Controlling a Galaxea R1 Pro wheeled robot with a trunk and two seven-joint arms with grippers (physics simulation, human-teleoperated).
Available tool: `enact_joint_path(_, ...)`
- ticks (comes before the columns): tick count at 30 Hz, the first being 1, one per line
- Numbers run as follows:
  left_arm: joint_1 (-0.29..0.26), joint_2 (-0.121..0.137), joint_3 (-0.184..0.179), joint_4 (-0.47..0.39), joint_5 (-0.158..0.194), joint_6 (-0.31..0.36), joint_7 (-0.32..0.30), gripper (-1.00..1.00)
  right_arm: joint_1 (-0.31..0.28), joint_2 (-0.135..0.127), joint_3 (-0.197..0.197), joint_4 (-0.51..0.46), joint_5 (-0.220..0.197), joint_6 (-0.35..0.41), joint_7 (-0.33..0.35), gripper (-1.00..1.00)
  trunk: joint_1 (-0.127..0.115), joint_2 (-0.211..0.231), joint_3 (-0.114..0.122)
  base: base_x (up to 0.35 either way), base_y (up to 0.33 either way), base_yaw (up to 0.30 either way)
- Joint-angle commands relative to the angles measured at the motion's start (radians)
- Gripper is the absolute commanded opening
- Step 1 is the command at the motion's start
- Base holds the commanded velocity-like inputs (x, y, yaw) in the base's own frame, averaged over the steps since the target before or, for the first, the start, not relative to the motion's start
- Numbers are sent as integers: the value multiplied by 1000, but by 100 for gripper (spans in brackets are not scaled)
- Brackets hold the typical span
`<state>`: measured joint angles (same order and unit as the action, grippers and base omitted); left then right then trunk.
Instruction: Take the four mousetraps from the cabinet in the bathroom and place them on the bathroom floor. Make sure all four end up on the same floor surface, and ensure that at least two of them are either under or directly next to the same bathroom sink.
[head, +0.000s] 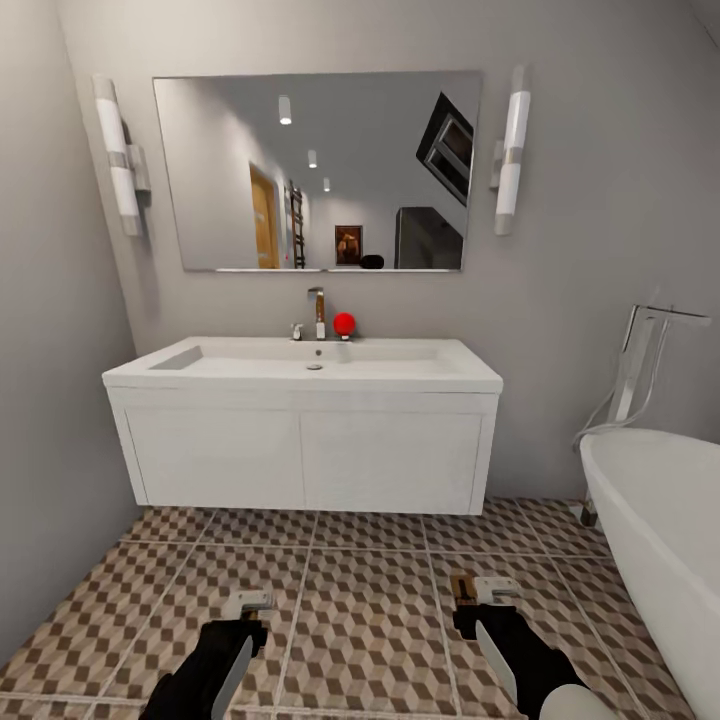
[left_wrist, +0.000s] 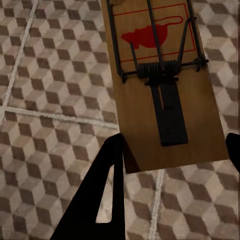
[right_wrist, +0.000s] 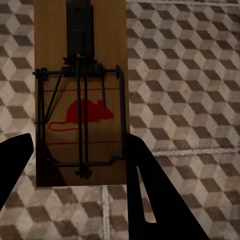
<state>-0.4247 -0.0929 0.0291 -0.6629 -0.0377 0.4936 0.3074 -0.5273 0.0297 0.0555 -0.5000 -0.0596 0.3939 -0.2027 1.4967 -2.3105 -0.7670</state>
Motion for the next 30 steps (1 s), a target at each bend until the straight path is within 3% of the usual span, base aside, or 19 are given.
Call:
enact_joint_path(1,0,-2,3,-15,-5,-6,-1,-100,0,-1,6,-2,-6,6,-7,-100,0,-1,-1,0,0,0)
enact_joint_path(8,0,-27,2,-49,-8,-37,-1,-100,0,-1,6,-2,-6,6,-8,-100,0,-1,-1,0,0,0)
enact_joint_path(9,-1,-29,2,-53,-9,-128,1,-100,0,2,6,-2,-6,6,-8,-100,0,-1,-1,0,0,0)
enact_joint_path(11,-1,-30,3,-48,-8,-231,4,-100,0,2,6,-2,-6,6,-8,-100,0,-1,-1,0,0,0)
enact_joint_path(12,-1,-44,2,-34,0,-342,14,-100,0,4,6,-2,-6,6,-8,-100,0,-1,-1,0,0,0)
enact_joint_path(15,-7,-64,-2,-24,-7,-215,5,-100,0,5,6,-3,-5,5,-9,-100,0,-1,-1,0,0,0)
enact_joint_path(16,-13,-65,-2,-17,-7,-208,4,-100,0,6,6,-5,-5,4,-8,-100,0,-1,-1,0,0,0)
enact_joint_path(19,-41,-65,-3,8,-6,-201,3,-100,0,7,6,-10,-5,4,-8,-100,0,-1,-1,0,0,0)
enact_joint_path(23,-103,-64,-4,142,-7,-202,2,-100,0,7,6,-13,-5,3,-8,-100,0,-1,-1,0,0,0)
enact_joint_path(27,-148,-66,-3,263,-11,-243,1,-100,0,7,6,-14,-6,-1,-9,-100,0,-1,-1,0,0,0)
enact_joint_path(30,-158,-66,-3,289,-8,-263,1,-100,0,7,6,-14,-6,-3,-9,-100,0,-1,-1,0,0,0)
